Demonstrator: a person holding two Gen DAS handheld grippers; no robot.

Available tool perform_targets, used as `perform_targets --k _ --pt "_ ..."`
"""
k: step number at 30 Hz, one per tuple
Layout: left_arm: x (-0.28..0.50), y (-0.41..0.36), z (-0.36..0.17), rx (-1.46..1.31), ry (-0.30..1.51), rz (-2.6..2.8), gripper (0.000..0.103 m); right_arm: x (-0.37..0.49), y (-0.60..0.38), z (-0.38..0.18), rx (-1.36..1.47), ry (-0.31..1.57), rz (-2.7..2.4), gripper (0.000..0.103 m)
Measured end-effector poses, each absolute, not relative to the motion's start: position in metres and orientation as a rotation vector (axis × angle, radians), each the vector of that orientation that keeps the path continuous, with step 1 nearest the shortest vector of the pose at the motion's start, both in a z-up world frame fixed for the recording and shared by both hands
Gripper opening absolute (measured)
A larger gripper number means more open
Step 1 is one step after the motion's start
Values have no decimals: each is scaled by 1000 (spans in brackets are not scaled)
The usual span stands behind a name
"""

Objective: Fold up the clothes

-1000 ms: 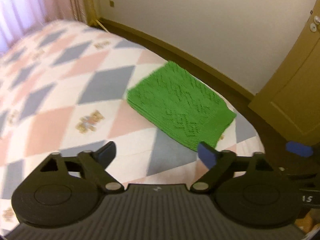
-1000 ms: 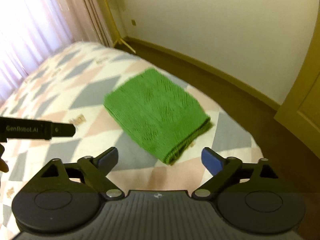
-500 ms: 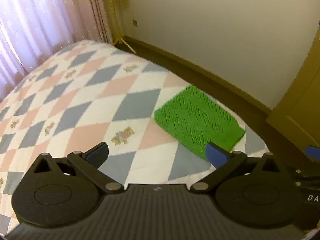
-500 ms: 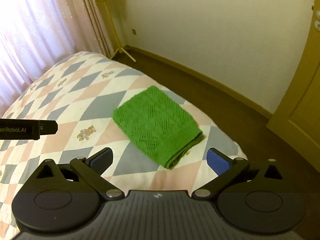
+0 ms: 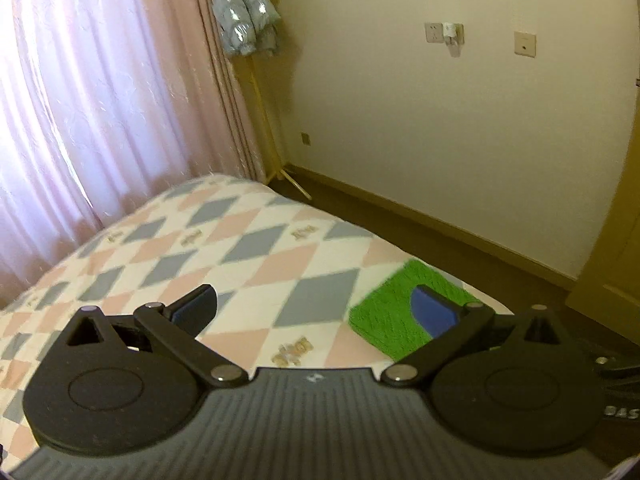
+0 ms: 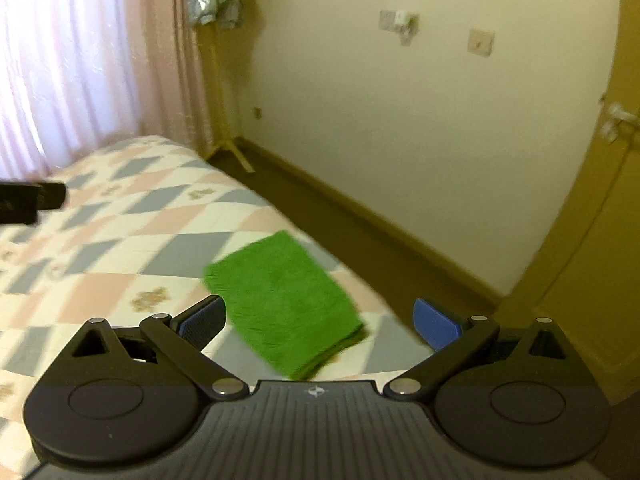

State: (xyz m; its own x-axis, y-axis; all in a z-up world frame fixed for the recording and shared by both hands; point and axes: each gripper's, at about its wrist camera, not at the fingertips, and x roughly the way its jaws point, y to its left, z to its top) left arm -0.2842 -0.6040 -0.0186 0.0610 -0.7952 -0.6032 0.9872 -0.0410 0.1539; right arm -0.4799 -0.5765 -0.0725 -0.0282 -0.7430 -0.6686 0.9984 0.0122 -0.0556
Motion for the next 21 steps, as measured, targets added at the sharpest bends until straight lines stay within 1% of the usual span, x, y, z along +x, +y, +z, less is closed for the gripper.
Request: perform_targets --k 3,7,11,21 --pt "-281 -603 -25 652 472 -1524 102 -476 -571 -77 529 628 -1520 103" --pt "-281 -597 -39 708 511 -1529 102 -486 -573 -87 696 617 -1457 103" --pt "-284 -591 -55 775 558 -1521 102 -493 -576 -95 811 652 -1439 103" --pt "-295 -582 -92 870 653 -1514 102 -505 -565 -112 873 701 -1467 103"
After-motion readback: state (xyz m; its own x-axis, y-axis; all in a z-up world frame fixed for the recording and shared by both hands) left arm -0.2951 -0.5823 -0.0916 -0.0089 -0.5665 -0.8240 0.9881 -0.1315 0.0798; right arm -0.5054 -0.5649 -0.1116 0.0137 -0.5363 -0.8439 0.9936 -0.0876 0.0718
